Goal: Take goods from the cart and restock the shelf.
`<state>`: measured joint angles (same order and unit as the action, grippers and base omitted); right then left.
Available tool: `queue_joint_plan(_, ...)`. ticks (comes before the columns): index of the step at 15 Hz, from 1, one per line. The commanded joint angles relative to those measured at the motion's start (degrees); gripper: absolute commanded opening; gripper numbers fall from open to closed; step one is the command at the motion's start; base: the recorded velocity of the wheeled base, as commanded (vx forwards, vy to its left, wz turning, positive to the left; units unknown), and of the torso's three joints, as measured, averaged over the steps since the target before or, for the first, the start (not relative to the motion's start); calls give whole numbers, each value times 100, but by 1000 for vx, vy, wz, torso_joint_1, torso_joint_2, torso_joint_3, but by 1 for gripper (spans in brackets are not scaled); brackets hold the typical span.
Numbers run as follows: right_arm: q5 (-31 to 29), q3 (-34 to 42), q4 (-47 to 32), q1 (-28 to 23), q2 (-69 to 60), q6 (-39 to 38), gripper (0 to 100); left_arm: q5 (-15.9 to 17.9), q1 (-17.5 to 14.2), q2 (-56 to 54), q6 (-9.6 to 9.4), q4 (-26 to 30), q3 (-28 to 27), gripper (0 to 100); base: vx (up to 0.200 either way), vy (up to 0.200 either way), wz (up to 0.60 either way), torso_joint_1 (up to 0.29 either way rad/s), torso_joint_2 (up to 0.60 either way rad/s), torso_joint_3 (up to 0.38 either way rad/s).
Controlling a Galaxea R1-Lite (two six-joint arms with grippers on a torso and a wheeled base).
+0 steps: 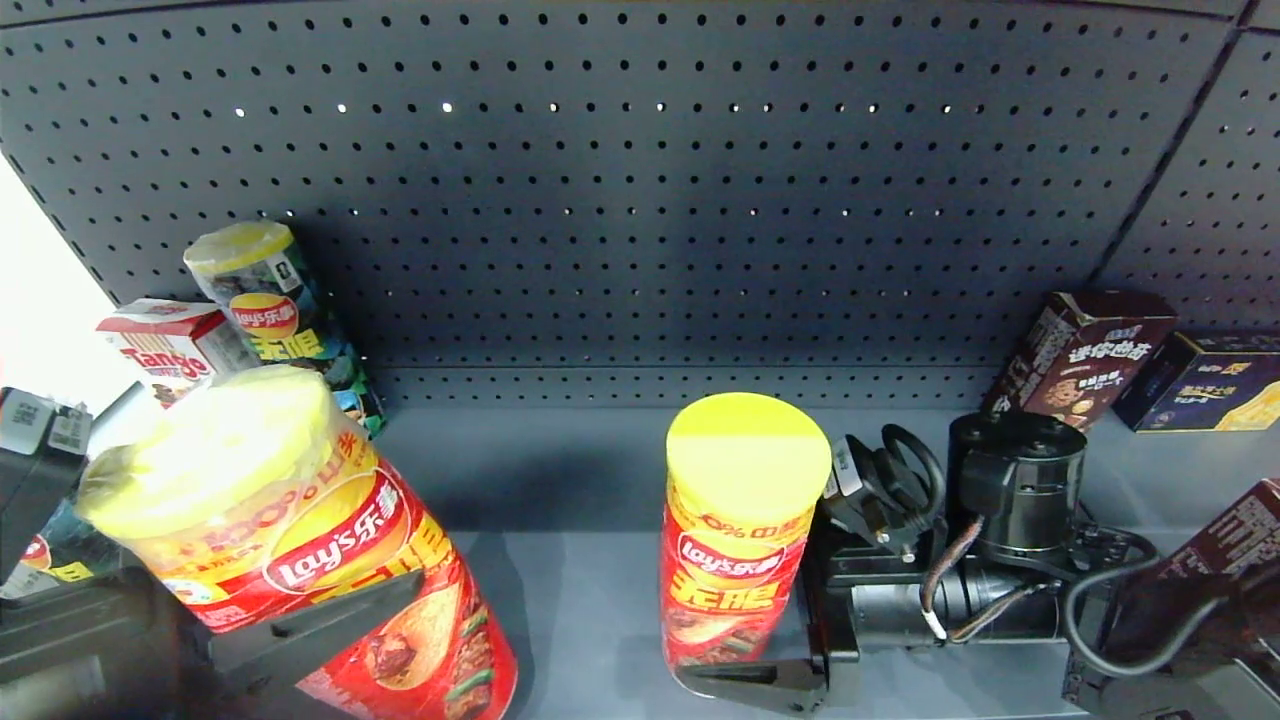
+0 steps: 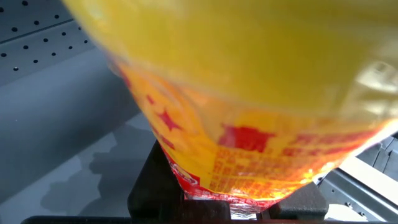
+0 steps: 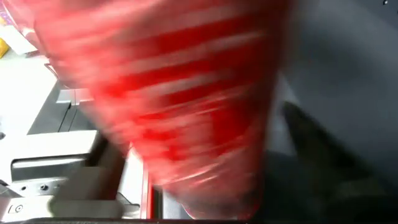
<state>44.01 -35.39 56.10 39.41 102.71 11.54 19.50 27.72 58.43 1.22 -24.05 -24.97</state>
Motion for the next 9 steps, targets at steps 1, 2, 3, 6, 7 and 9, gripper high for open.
queue_joint_plan(1,-6,76,-3,-30,-207,6,100,1,5,-7,1,-3,1,0,0,0,0,0,0,0)
queue_joint_plan(2,-6,155,-3,-39,-348,6,100,1,5,2,1,-3,1,0,0,0,0,0,0,0)
queue_joint_plan(3,-6,225,-3,-56,-515,6,100,1,5,2,1,-3,1,0,0,0,0,0,0,0)
queue_joint_plan(6,-191,463,-29,-223,-1341,-3,100,1,5,-7,1,-3,1,0,0,0,0,0,0,0)
queue_joint_plan(7,-305,515,-82,-303,-1719,-21,100,1,5,-7,1,-3,1,0,0,0,0,0,0,0)
queue_joint_plan(9,-367,551,-135,-408,-2053,-29,100,1,5,-7,1,-12,1,0,0,0,0,0,0,0)
